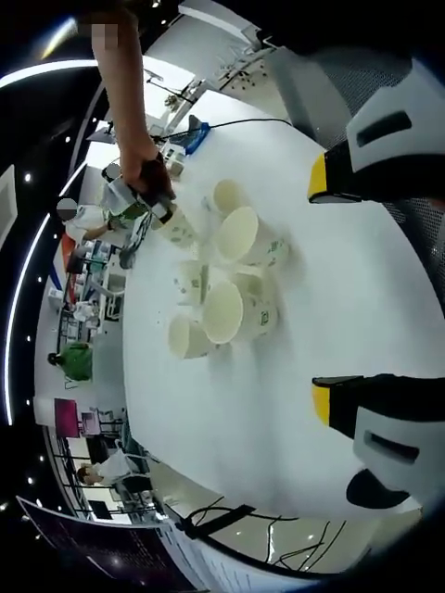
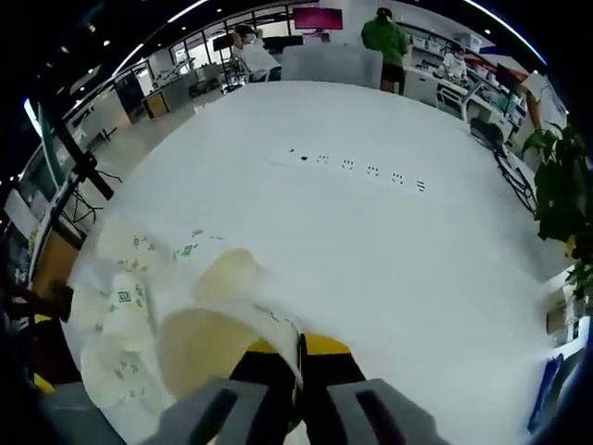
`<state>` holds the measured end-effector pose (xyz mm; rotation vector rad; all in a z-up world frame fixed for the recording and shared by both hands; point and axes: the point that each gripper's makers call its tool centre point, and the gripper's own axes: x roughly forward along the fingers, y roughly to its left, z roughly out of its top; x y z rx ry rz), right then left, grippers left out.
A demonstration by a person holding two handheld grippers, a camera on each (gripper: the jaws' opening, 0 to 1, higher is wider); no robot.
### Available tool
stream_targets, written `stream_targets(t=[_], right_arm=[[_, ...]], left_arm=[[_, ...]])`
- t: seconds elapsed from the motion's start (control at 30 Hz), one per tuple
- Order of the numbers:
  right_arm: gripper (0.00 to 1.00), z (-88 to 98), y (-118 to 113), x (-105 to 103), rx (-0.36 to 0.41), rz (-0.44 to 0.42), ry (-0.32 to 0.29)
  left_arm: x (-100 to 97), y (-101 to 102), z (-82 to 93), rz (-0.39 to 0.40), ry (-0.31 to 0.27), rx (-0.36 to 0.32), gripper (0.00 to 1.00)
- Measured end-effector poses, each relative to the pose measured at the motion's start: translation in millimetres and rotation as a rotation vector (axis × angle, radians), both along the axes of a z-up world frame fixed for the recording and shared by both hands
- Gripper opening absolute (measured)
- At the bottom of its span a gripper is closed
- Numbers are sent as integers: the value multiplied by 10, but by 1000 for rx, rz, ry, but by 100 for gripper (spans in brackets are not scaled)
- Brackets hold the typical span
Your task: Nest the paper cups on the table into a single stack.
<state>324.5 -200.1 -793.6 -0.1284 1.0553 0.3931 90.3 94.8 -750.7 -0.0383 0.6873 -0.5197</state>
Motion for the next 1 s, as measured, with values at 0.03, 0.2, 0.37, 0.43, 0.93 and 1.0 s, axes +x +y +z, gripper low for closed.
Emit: stream_targets(t=[0.03,0.2,0.37,0.43,0.93,1.0], right_arm=[[0,19,2,-21,-6,12,-5],[0,124,64,-159,-4,47,-13],[0,190,96,-225,4,73,-20],[0,222,120,-249,10,82,-23],[0,528,440,-698,27,183,-47],[0,532,447,-697,30,194,-51]], left_arm=[[0,-4,1,-1,0,-1,75],[3,-33,8,-12,-3,-2,75],[3,-27,4,-16,-8,-6,75],[-2,-22,-8,-20,-9,-3,75],[-53,-18,4,-45,-16,5,75],[-64,-27,3,-48,-15,4,75]])
